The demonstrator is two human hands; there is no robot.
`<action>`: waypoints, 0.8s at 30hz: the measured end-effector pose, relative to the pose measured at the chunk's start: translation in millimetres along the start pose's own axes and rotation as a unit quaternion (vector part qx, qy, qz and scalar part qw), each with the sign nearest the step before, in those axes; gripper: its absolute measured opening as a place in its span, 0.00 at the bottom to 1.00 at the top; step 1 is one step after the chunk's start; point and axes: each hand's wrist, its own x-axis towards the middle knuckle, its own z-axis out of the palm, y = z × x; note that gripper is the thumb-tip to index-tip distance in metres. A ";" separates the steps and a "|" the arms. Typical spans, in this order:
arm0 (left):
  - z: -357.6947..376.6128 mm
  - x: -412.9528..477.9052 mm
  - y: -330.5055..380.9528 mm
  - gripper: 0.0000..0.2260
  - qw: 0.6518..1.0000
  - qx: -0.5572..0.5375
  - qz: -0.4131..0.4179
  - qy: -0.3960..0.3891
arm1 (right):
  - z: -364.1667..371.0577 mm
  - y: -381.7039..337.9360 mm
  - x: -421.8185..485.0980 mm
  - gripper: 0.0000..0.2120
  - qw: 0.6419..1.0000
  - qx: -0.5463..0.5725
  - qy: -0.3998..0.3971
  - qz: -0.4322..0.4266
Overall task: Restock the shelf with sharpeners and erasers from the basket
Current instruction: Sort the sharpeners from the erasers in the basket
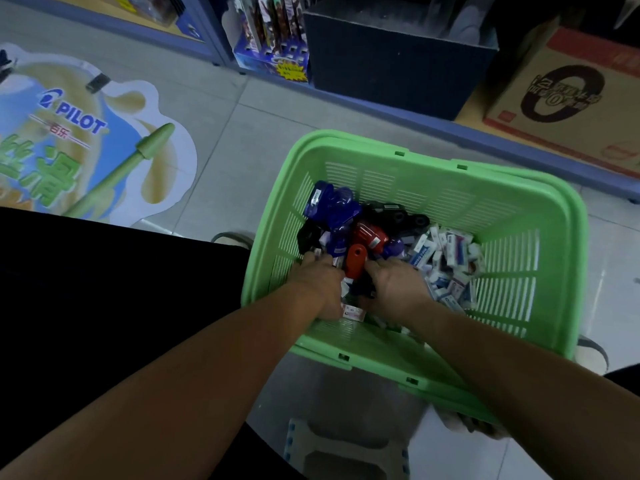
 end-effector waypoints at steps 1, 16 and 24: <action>-0.4 0.3 -0.2 0.33 1.000 -0.007 0.001 0.004 | -2.9 1.6 1.1 0.25 0.999 0.032 -0.007 0.004; -16.3 -4.0 -14.4 0.16 0.938 -0.336 -0.062 0.056 | -92.0 -29.8 33.0 0.21 0.827 0.556 0.074 0.043; -14.3 -14.0 9.1 0.14 0.994 -0.005 -0.075 0.085 | -64.7 9.8 -0.1 0.12 0.967 0.183 -0.178 -0.011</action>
